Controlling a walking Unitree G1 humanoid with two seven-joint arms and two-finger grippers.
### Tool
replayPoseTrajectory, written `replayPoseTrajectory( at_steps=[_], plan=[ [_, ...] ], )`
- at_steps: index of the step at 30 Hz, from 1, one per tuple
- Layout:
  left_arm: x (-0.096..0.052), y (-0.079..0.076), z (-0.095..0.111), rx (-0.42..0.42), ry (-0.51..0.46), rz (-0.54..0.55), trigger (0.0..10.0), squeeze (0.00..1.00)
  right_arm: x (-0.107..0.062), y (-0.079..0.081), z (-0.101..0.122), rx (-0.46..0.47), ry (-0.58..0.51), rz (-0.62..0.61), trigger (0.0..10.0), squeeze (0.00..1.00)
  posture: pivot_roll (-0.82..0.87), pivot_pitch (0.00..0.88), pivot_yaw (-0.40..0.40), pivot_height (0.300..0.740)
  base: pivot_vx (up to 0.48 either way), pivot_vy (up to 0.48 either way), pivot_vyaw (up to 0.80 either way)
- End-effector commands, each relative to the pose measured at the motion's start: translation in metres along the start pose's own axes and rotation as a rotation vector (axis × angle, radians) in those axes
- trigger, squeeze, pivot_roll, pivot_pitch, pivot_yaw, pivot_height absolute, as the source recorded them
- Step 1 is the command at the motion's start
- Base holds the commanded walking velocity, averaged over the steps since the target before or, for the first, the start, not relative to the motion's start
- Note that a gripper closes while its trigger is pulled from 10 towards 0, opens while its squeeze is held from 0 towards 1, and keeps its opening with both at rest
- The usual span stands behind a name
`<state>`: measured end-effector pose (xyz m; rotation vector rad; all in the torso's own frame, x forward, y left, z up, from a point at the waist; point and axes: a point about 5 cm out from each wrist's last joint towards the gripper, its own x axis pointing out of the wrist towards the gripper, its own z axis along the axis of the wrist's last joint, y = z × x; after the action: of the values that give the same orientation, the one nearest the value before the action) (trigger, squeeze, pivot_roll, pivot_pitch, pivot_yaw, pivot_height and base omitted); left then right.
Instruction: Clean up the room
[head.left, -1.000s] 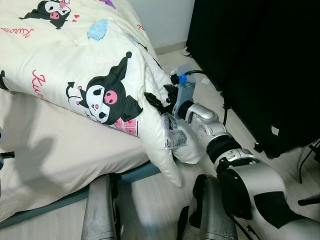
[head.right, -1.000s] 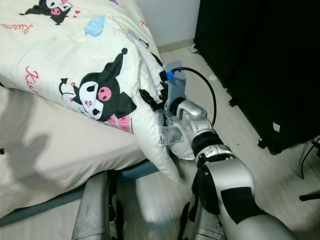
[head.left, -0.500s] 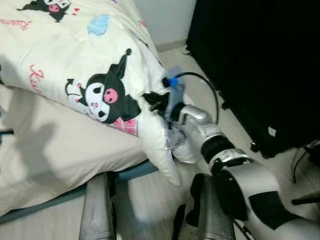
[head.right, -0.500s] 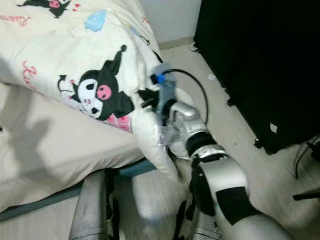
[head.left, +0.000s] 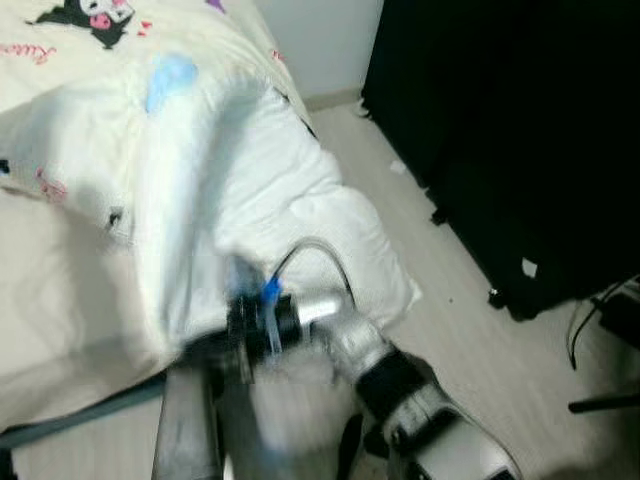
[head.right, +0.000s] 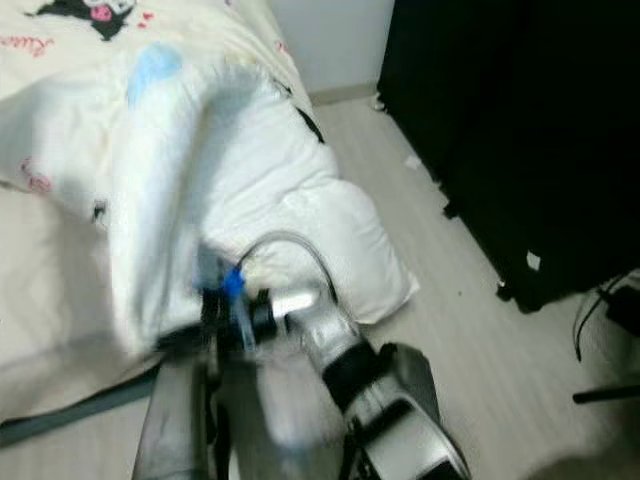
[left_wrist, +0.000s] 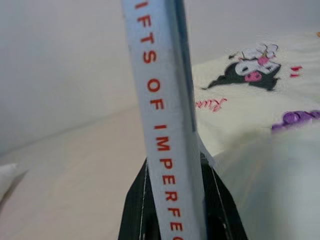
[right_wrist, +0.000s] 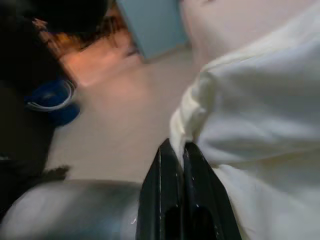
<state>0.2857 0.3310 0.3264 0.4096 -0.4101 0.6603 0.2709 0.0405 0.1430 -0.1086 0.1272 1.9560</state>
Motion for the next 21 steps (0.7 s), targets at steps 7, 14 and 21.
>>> replayPoseTrajectory(
  at_steps=[7,14,21],
  plan=[
    [0.003,-0.003,0.005,-0.022,-0.051,0.045,10.0,0.00,0.028,0.037,-0.049,0.053,0.125,0.178,0.0,0.00,0.24,0.218,-0.091,0.542,0.000,0.000,0.00],
    [0.003,-0.014,0.002,-0.056,-0.051,0.051,10.0,0.00,0.028,0.030,-0.051,0.087,0.122,0.013,10.0,0.87,0.23,0.176,-0.096,0.542,0.000,0.000,0.00],
    [0.000,-0.034,0.001,-0.139,-0.046,0.017,10.0,0.00,0.002,0.024,-0.024,0.150,-0.030,-0.056,10.0,1.00,0.20,0.133,-0.105,0.542,0.000,0.000,0.00]
  ],
)
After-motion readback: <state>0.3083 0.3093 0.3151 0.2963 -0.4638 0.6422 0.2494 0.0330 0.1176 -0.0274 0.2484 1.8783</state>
